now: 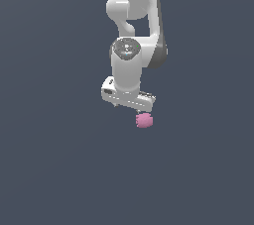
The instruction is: Pick up the object and move it to a goal position.
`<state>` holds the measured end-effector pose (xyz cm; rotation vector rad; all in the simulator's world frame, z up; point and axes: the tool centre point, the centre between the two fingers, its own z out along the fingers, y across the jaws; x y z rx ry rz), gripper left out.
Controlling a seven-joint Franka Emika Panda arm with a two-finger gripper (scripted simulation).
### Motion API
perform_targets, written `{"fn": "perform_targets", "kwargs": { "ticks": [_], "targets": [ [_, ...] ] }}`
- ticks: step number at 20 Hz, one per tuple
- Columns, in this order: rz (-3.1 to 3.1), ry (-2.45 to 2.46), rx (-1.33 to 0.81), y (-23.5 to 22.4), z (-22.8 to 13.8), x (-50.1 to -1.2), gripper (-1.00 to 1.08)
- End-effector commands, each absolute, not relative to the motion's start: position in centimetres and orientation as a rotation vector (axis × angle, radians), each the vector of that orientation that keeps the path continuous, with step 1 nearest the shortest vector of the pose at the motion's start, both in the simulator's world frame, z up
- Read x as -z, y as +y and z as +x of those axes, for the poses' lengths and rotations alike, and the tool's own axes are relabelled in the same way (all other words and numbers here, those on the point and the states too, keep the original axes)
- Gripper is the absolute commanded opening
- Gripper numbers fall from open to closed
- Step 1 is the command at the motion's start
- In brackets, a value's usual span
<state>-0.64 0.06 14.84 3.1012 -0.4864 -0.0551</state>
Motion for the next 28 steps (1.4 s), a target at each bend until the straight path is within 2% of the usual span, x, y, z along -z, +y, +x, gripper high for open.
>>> {"fn": "perform_targets", "kwargs": {
  "ticks": [1, 28],
  "targets": [
    [3.085, -0.581, 0.053, 0.6, -0.6, -14.5, 1.0],
    [2.737, -1.537, 0.024, 5.7, -0.7, -11.2, 1.0]
  ]
}}
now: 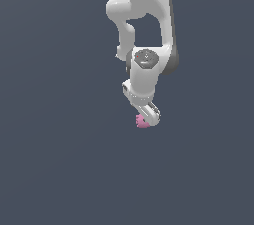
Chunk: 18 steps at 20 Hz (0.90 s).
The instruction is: Pick up the object and move it to a goal position.
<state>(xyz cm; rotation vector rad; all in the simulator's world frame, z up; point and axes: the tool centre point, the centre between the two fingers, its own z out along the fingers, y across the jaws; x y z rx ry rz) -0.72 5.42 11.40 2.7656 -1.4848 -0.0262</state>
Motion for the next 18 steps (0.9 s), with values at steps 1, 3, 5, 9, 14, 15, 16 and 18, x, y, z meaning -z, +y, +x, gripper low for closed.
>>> {"fn": "perform_targets", "kwargs": {
  "ticks": [1, 3, 5, 9, 14, 15, 16, 18],
  "targets": [
    [2.718, -1.57, 0.023, 5.9, -0.8, -11.1, 1.0],
    [2.68, -1.635, 0.02, 6.2, -0.8, -10.9, 1.0],
    [2.64, -1.699, 0.017, 6.6, -0.8, -10.6, 1.0],
    [2.559, -1.82, 0.012, 7.3, -0.9, -10.2, 1.0],
    [2.476, -1.933, 0.006, 7.9, -1.0, -9.8, 1.0],
    [2.462, -1.95, 0.005, 8.0, -1.0, -9.7, 1.0],
    [2.449, -1.966, 0.004, 8.1, -1.0, -9.7, 1.0],
    [2.428, -1.993, 0.003, 8.3, -1.0, -9.6, 1.0]
  ]
}}
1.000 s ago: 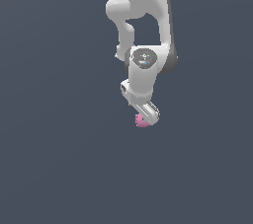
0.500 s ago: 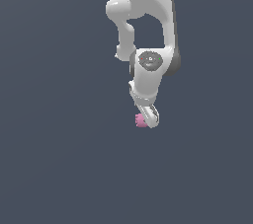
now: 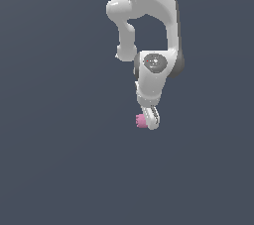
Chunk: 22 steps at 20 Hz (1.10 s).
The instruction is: Pick up the object and move it to a goal position.
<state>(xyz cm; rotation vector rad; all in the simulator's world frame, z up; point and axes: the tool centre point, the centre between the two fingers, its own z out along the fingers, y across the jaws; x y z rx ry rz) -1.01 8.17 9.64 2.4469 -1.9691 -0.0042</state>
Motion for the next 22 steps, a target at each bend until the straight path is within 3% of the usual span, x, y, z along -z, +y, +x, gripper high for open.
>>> {"fn": "perform_targets", "kwargs": {
  "ticks": [1, 12, 22],
  "targets": [
    [2.418, -2.005, 0.002, 8.4, -1.0, -9.5, 1.0],
    [2.392, -2.036, 0.0, 8.6, -1.1, -9.0, 1.0],
    [2.388, -2.041, 0.0, 8.5, -1.2, -4.8, 1.0]
  ]
}}
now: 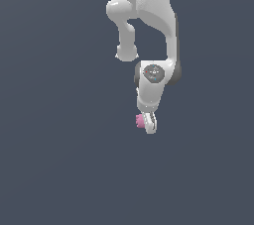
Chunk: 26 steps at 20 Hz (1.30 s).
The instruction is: Pick up the object and move it to a goal position.
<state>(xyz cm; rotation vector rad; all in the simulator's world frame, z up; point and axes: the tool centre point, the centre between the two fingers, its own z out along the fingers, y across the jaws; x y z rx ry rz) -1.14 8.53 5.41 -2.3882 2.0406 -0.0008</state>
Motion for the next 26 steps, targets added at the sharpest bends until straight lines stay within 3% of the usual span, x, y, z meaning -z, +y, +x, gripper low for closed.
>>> {"fn": "perform_targets", "kwargs": {
  "ticks": [1, 4, 5, 18, 26],
  "targets": [
    [-2.388, 2.042, 0.0, 8.6, -1.1, -4.6, 1.0],
    [-2.388, 2.042, 0.0, 8.6, -1.1, -4.4, 1.0],
    [-2.388, 2.042, 0.0, 8.6, -1.1, -4.4, -1.0],
    [-2.381, 2.036, 0.01, 8.3, -0.6, -5.1, -1.0],
    [-2.382, 2.038, 0.008, 4.3, 1.0, -8.1, -1.0]
  ]
}}
